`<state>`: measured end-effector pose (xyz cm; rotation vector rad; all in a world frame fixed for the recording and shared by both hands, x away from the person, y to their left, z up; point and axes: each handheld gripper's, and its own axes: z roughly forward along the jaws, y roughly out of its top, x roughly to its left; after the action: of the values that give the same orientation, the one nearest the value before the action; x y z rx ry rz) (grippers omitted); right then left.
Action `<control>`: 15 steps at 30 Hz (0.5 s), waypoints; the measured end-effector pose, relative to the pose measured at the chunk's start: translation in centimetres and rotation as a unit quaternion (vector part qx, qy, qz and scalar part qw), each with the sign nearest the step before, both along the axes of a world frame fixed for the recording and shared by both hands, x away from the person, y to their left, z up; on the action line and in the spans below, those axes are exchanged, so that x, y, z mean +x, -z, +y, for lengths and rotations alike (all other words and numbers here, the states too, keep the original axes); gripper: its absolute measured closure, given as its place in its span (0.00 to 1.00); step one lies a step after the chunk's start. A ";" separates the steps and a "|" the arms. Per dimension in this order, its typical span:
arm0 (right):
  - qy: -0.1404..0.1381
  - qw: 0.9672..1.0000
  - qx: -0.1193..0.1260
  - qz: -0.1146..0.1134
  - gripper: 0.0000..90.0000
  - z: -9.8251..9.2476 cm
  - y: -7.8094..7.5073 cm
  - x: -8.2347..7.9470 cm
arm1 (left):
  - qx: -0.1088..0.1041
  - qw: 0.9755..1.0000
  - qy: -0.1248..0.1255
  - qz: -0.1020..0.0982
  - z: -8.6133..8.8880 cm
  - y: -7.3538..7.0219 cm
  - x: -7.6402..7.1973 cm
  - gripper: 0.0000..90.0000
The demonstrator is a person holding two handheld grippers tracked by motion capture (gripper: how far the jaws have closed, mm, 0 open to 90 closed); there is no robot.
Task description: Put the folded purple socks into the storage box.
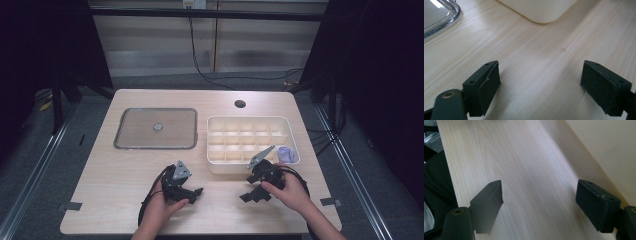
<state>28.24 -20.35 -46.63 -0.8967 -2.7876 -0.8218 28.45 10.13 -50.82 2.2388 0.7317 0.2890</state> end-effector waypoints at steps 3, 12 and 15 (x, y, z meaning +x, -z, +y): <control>-0.002 1.000 0.000 -0.002 0.24 0.1 0.3 -0.1 | 0.000 1.000 0.000 0.001 0.0 0.0 0.0 0.17; -0.002 1.000 -0.001 -0.013 0.24 0.3 1.5 -0.3 | 0.000 1.000 0.000 0.001 0.0 0.0 0.0 0.17; -0.006 1.000 0.005 -0.021 0.23 0.2 1.7 -0.4 | 0.000 1.000 0.000 0.000 0.0 0.0 0.0 0.17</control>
<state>27.85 -20.19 -48.37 -0.8711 -2.8177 -0.8627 28.45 10.12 -50.83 2.2383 0.7324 0.2880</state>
